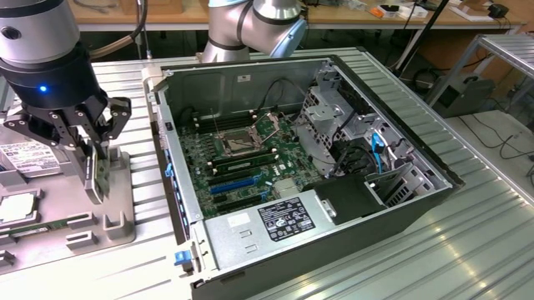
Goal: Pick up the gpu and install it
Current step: 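Pick up the gpu and move the gpu toward the slot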
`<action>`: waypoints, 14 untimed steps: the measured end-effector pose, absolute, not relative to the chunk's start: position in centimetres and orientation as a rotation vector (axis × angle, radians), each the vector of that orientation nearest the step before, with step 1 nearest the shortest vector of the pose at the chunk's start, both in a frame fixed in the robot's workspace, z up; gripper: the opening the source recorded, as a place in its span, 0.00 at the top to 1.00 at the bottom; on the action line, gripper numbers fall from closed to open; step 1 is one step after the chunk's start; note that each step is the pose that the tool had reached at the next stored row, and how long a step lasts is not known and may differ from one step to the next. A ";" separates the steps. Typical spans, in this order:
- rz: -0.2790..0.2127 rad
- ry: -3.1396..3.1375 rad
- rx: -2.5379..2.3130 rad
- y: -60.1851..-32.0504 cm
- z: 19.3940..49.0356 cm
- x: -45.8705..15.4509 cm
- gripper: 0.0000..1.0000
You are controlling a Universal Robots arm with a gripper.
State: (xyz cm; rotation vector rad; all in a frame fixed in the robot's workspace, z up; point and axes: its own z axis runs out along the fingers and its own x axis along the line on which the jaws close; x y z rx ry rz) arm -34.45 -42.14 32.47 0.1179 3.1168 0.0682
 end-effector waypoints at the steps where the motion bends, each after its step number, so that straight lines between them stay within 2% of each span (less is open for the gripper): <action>1: 0.068 3.117 0.118 -42.1 32.6 -34.4 0.73; 14: 0.068 3.117 0.118 -42.1 33.5 -34.4 0.73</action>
